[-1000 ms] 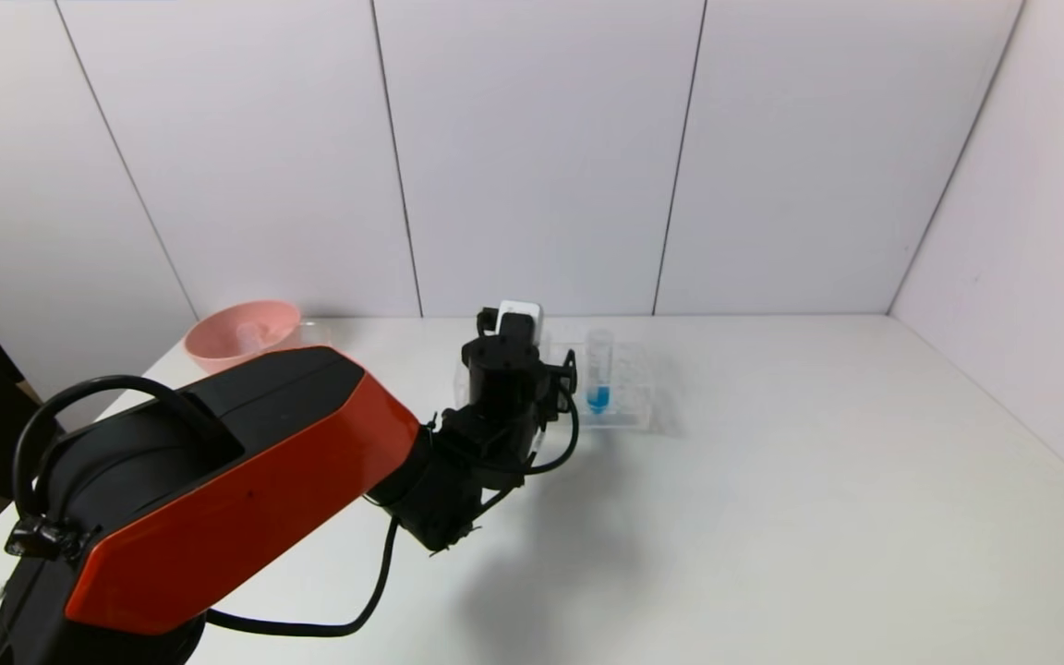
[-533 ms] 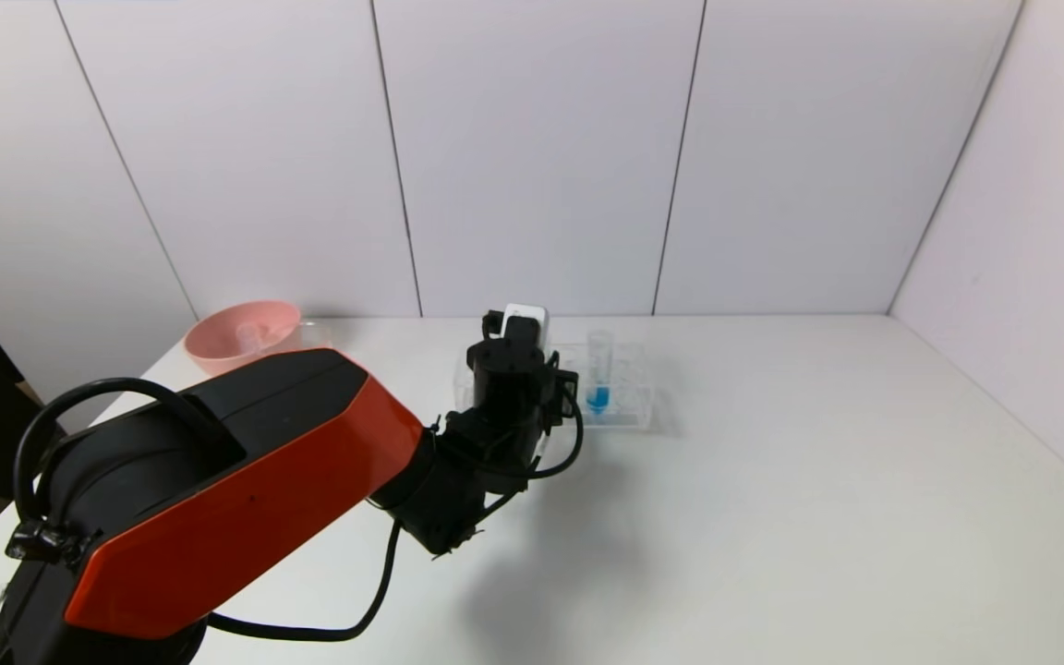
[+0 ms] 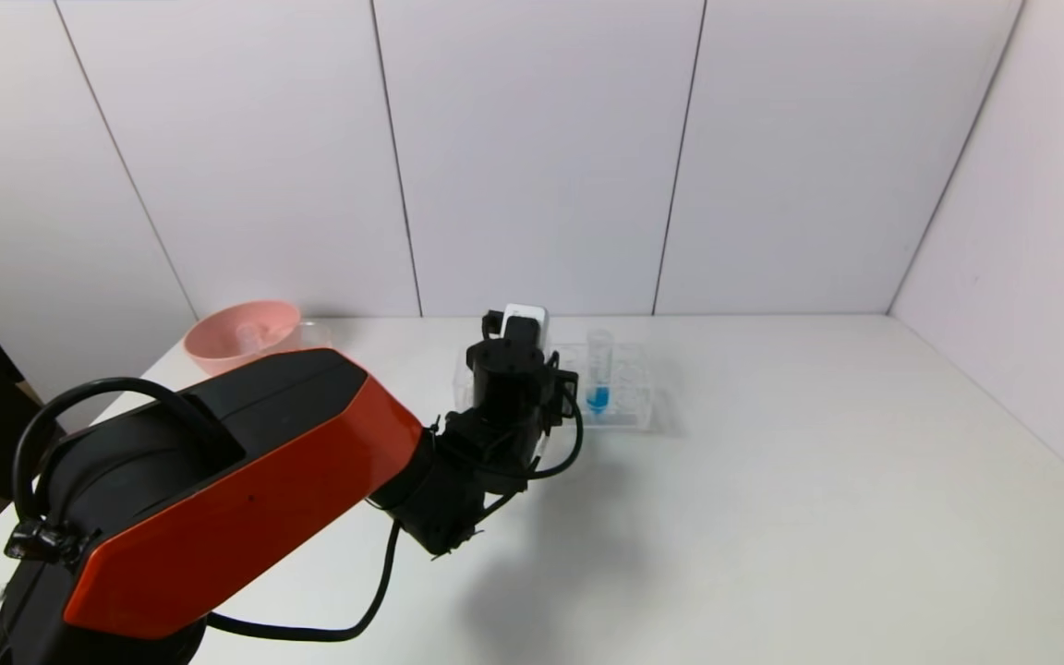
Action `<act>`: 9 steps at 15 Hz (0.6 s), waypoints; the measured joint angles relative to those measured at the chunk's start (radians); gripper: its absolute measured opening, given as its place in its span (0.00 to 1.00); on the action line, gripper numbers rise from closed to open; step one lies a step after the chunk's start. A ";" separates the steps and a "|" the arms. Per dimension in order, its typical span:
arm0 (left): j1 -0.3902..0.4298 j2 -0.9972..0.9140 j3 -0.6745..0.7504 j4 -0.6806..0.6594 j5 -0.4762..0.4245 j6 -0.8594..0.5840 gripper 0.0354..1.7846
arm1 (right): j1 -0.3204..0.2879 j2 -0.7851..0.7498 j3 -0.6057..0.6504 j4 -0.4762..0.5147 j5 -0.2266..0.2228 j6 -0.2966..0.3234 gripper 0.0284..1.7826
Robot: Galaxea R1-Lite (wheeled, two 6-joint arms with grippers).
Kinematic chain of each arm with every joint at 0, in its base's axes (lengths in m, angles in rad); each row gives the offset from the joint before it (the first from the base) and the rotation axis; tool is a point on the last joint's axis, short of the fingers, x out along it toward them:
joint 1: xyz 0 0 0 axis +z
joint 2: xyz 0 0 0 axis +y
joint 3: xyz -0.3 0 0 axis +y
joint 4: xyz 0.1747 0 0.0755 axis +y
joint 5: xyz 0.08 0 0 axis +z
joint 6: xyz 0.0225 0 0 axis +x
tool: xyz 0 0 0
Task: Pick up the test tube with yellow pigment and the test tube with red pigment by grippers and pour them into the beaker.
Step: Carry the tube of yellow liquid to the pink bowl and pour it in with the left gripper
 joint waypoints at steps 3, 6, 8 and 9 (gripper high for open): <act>0.000 -0.006 0.004 0.004 0.003 0.002 0.25 | 0.000 0.000 0.000 0.000 0.000 0.000 0.95; 0.000 -0.016 0.008 0.004 0.004 0.003 0.25 | 0.000 0.000 0.000 0.000 0.000 0.000 0.95; 0.000 -0.031 0.012 -0.004 0.005 0.015 0.25 | 0.000 0.000 0.000 0.000 0.000 0.000 0.95; 0.000 -0.037 0.014 -0.006 0.005 0.016 0.25 | 0.000 0.000 0.000 0.000 0.000 0.000 0.95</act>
